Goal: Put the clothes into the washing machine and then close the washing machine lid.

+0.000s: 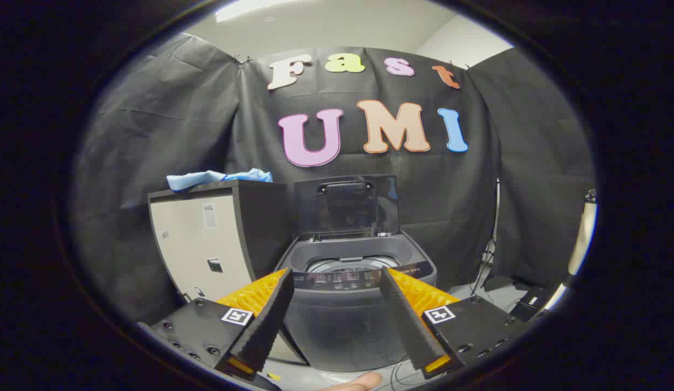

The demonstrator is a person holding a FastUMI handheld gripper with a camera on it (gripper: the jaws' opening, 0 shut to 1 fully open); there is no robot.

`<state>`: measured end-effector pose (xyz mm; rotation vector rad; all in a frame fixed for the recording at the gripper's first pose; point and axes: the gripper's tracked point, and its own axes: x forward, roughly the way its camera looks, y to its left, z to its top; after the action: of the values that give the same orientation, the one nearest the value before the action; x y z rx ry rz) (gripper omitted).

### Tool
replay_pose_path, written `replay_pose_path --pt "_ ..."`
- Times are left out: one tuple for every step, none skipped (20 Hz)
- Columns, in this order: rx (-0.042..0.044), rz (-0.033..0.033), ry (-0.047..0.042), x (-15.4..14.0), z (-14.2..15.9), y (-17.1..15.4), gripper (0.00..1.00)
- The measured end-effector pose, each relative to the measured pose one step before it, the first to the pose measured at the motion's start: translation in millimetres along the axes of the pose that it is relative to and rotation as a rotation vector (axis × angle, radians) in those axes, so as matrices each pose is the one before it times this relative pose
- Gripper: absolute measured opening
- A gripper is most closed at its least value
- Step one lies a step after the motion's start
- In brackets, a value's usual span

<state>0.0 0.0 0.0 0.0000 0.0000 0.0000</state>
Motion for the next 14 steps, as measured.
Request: replay_pose_path --pt "-0.00845 0.00647 -0.00206 -0.44 1.46 3.06 0.99" --pt "-0.00939 0.00116 -0.00234 -0.73 0.63 0.48 0.99" --pt "-0.00715 0.00156 -0.00075 -0.88 1.43 1.04 0.99" --pt "-0.00498 0.00102 -0.00086 -0.08 -0.26 1.83 0.99" --pt "-0.00202 -0.00094 0.00046 -0.21 0.30 0.68 0.99" --pt "-0.00156 0.00065 0.00168 -0.29 -1.27 0.56 0.99" --pt "-0.00153 0.00067 0.00180 -0.36 -0.39 1.38 0.99" --pt "-0.00297 0.00029 0.00185 0.16 -1.06 1.48 0.99" --pt "-0.00572 0.00220 -0.00138 -0.13 0.29 1.04 0.99" --pt "-0.00354 -0.00174 -0.00241 -0.37 0.34 0.91 0.99" --pt "0.00152 0.00172 0.00143 -0.48 -0.18 1.41 0.99" --pt "0.00337 0.00225 0.00347 1.27 -1.51 1.09 0.99" --pt "0.00213 -0.00207 0.00194 1.30 0.15 -0.09 0.99" --pt "0.00290 -0.00272 0.00269 -0.34 -0.41 0.13 0.99"
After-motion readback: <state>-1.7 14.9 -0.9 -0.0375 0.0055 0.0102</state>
